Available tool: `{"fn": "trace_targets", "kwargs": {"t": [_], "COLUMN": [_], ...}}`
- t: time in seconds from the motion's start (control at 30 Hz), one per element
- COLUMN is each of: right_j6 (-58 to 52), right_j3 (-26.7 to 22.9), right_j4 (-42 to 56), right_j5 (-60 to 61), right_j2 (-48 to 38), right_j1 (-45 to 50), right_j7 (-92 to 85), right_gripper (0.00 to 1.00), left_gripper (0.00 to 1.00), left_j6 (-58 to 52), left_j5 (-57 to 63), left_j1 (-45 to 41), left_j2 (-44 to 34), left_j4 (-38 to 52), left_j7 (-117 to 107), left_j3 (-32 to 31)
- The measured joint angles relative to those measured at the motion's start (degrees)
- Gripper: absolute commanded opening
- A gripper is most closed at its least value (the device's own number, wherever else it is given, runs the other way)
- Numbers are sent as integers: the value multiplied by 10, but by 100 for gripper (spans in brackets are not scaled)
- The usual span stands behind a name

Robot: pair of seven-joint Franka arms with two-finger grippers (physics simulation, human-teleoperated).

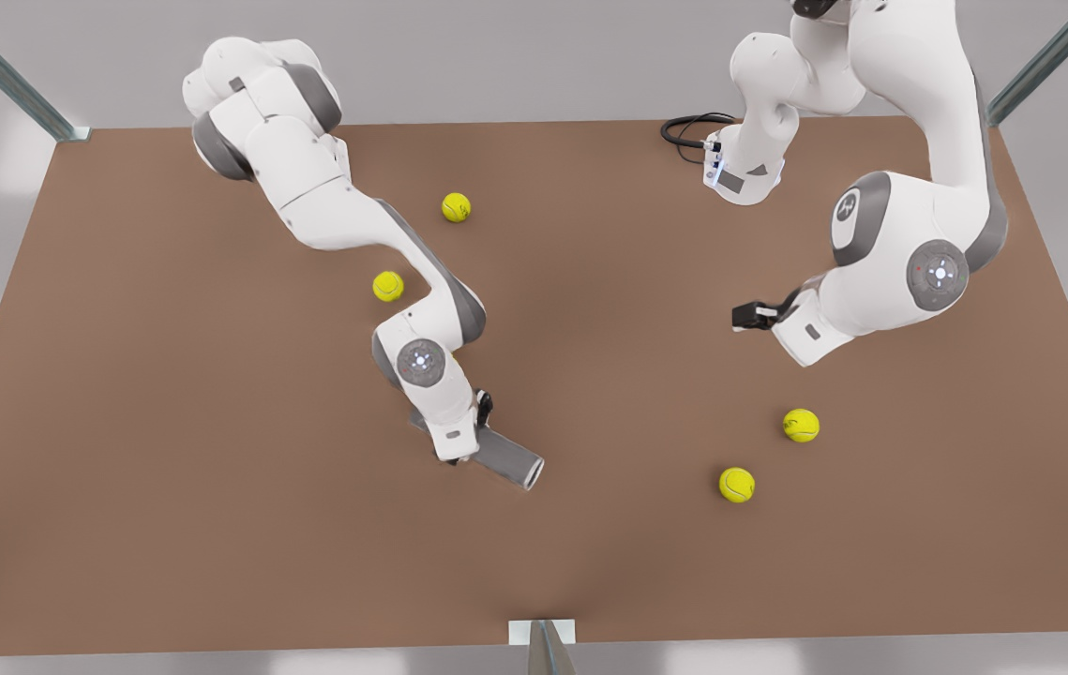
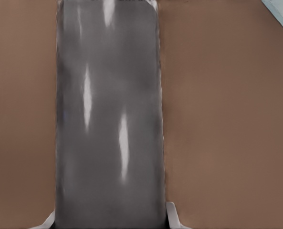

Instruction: Put the tennis tube upright

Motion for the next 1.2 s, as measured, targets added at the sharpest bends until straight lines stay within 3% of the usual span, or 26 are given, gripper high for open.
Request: {"fn": "trace_targets", "kwargs": {"t": [0.33,0.6,0.63,0.67,0.7,0.83,0.87,1.0,1.13,1.2], "right_j6": [-4,3,3,4,5,11,11,-34,-150,-195], "right_j3": [0,1,1,4,7,10,12,12,-91,-115], "right_j4": [15,3,0,-3,-4,-6,-6,-1,73,79], "right_j5": [-57,-66,-66,-68,-71,-75,-74,-25,7,53], "right_j2": [15,7,4,1,-1,-3,-8,-88,-140,-152], "right_j1": [65,86,87,87,87,87,86,34,-15,-114], "right_j7": [-141,-249,-260,-269,-278,-306,-313,-330,-313,-293], "right_gripper": [36,44,62,89,100,100,100,100,100,100], "left_gripper": [100,100,100,100,100,100,100,100,100,100], "left_j6": [100,137,139,141,142,147,150,224,351,394], "left_j5": [-239,-249,-247,-245,-244,-239,-247,-361,-509,-562], "left_j1": [2,24,24,24,24,24,22,8,-3,2], "left_j2": [175,159,158,158,158,161,154,35,-10,13], "left_j4": [59,52,52,52,52,52,36,-192,-302,-302], "left_j7": [-5,6,8,9,10,15,16,24,41,58], "left_j3": [1,14,14,14,15,12,9,-23,-109,-117]}}
